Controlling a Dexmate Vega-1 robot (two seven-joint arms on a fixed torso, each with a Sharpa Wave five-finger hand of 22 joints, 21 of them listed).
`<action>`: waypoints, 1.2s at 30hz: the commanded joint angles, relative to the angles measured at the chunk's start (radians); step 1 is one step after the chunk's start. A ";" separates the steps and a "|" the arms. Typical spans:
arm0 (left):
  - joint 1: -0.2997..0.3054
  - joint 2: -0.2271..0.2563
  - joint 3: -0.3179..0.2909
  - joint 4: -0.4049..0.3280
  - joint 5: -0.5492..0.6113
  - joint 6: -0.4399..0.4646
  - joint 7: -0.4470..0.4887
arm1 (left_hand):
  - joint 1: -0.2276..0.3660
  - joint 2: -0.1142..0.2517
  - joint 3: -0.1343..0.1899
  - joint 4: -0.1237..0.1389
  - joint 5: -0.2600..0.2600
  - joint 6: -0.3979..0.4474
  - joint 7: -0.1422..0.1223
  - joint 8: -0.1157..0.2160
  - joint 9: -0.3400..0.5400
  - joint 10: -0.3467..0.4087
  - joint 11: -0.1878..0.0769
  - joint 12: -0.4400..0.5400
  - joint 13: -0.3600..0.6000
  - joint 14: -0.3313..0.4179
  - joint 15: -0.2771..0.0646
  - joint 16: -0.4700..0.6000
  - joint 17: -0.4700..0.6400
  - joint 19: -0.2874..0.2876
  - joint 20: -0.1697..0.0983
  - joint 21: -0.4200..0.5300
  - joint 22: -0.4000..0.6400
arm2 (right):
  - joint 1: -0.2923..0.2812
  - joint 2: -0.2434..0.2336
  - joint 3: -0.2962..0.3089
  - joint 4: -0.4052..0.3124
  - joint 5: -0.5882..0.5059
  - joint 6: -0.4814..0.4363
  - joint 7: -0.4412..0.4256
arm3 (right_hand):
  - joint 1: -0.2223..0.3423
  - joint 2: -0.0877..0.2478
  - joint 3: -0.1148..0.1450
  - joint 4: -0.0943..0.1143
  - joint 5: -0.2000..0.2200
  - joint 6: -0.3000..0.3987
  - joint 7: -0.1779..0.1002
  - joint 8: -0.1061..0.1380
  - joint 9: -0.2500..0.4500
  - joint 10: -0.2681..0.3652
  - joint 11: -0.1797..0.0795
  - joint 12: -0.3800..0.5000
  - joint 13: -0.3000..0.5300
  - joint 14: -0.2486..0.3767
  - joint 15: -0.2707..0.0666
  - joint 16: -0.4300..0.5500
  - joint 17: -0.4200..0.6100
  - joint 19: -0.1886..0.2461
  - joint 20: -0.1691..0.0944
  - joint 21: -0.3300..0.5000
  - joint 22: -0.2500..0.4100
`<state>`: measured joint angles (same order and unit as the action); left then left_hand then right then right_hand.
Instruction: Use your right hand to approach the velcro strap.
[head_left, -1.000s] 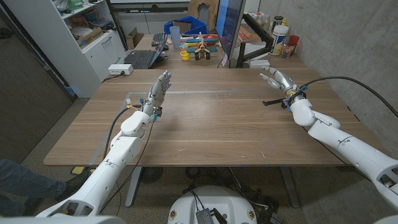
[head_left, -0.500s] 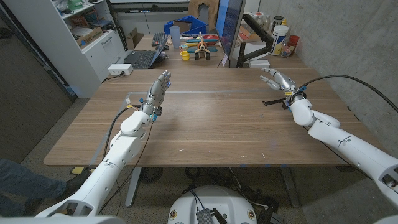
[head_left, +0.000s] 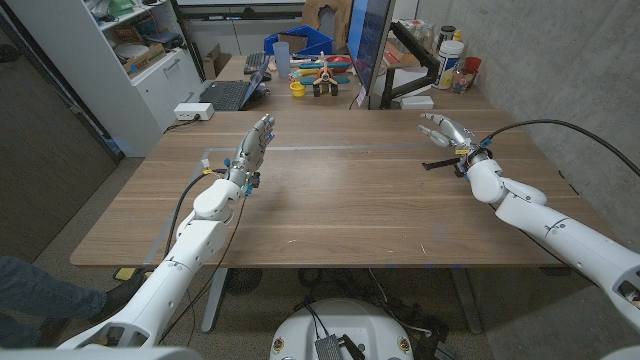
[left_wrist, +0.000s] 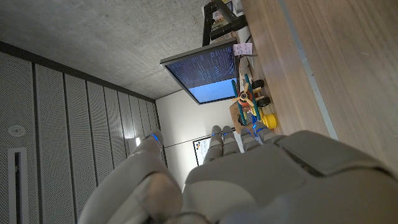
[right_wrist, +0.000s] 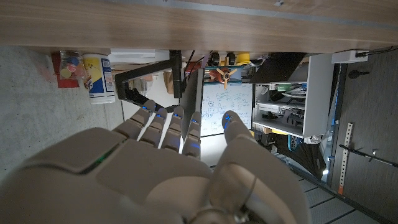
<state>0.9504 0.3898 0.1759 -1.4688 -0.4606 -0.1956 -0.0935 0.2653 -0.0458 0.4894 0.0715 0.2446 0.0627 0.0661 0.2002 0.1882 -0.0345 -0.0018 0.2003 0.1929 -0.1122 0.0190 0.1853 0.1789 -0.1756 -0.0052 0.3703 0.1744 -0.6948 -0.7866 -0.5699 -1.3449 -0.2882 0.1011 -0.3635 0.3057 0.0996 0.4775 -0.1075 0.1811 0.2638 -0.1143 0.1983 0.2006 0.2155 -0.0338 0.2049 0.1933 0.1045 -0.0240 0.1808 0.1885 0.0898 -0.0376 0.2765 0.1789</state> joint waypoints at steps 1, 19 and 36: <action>0.005 0.001 -0.001 -0.004 -0.005 -0.005 -0.002 | 0.003 0.011 -0.007 0.000 -0.001 0.006 0.004 0.003 0.002 -0.005 -0.003 0.006 0.002 -0.007 0.001 0.004 0.005 -0.061 0.005 -0.001 0.004 | 0.006 -0.004 -0.010 -0.003 -0.011 -0.025 0.005 | -0.010 -0.002 0.004 -0.006 -0.001 -0.005 0.003 -0.003 0.000 -0.003 -0.002 0.001 0.001 -0.009 0.002 -0.002 0.001 -0.012 0.001 -0.010 0.003; 0.009 0.005 0.000 -0.009 -0.003 -0.002 0.000 | 0.003 0.012 -0.009 0.000 -0.001 0.011 0.011 0.004 0.002 -0.005 -0.005 0.007 0.002 -0.008 0.002 0.004 0.005 -0.059 0.005 -0.007 0.004 | 0.016 -0.008 -0.029 0.006 -0.026 -0.069 0.018 | -0.014 -0.004 0.004 -0.007 -0.002 -0.007 0.002 -0.002 0.000 -0.015 -0.004 0.001 0.001 -0.048 0.006 -0.006 0.001 -0.036 0.003 -0.028 0.004; 0.015 0.011 0.000 -0.029 -0.001 0.009 0.008 | 0.004 0.013 -0.012 0.000 -0.001 0.013 0.009 0.004 0.002 -0.006 -0.004 0.006 0.002 -0.009 0.001 0.004 0.005 -0.058 0.005 -0.012 0.004 | 0.015 -0.010 -0.035 0.012 -0.020 -0.095 0.017 | -0.016 -0.005 0.004 -0.007 -0.002 -0.012 0.001 -0.002 0.000 -0.023 0.000 0.001 0.001 -0.052 0.008 -0.002 0.001 -0.040 -0.004 -0.035 0.004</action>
<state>0.9624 0.3951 0.1750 -1.4848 -0.4640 -0.1970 -0.0917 0.2692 -0.0418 0.4795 0.0733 0.2446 0.0716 0.0751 0.2002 0.1882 -0.0346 -0.0018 0.2003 0.1929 -0.1122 0.0190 0.1853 0.1789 -0.1755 -0.0052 0.3657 0.1743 -0.6797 -0.7958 -0.6003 -1.3356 -0.3113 0.0232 -0.3462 0.2967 0.0907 0.4775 -0.1074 0.1811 0.2551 -0.1125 0.1983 0.2001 0.1952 -0.0385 0.2049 0.1930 0.0569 -0.0180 0.1769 0.1859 0.0522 -0.0394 0.2436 0.1789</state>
